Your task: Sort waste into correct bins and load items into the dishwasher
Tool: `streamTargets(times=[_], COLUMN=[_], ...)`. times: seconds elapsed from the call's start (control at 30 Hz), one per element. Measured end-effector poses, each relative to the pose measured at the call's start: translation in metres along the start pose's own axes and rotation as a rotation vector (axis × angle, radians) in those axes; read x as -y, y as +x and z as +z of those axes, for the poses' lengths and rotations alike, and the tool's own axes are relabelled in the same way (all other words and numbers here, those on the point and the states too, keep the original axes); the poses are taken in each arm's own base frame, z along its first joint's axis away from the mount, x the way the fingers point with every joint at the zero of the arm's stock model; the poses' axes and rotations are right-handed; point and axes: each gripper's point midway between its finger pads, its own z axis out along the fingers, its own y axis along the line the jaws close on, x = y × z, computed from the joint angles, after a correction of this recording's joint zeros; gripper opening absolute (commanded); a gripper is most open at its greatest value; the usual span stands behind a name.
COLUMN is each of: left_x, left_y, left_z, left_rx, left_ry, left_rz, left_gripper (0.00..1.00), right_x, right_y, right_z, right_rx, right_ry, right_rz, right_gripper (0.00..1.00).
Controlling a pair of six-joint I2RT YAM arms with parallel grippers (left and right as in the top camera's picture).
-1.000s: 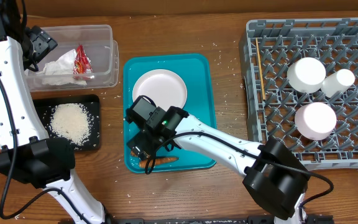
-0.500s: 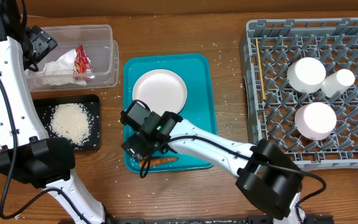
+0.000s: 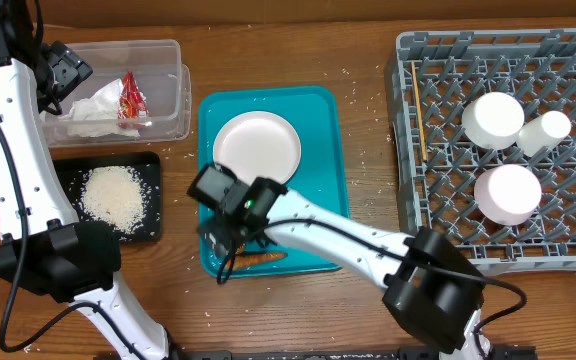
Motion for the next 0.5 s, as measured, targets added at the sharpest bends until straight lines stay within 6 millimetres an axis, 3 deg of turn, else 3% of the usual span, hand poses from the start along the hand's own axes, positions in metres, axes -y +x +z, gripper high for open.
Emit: streamTargets(times=[0.1,0.3,0.33,0.37,0.4,0.5], left_x=[0.000,0.000,0.000,0.000,0.000,0.000], left_y=[0.000,0.000,0.000,0.000,0.000,0.000], left_z=[0.000,0.000,0.000,0.000,0.000,0.000], left_rx=[0.000,0.000,0.000,0.000,0.000,0.000], left_ry=[0.000,0.000,0.000,0.000,0.000,0.000], left_rz=[0.000,0.000,0.000,0.000,0.000,0.000], left_gripper=[1.00,1.00,1.00,1.00,1.00,1.00], right_x=[0.032,0.140,0.165,0.173,0.211,0.275], right_y=[-0.017,-0.048,-0.050,-0.050,-0.049,-0.030], right_z=[-0.024,-0.102,-0.118,-0.122,-0.145,-0.173], right_rx=[0.023,0.147,0.174,0.182,0.225,0.246], right_ry=[0.094,0.253,0.275,0.283,0.319,0.387], right_rz=[0.110,0.412,0.484,0.504,0.608,0.777], right_gripper=[1.00,1.00,1.00,1.00,1.00,1.00])
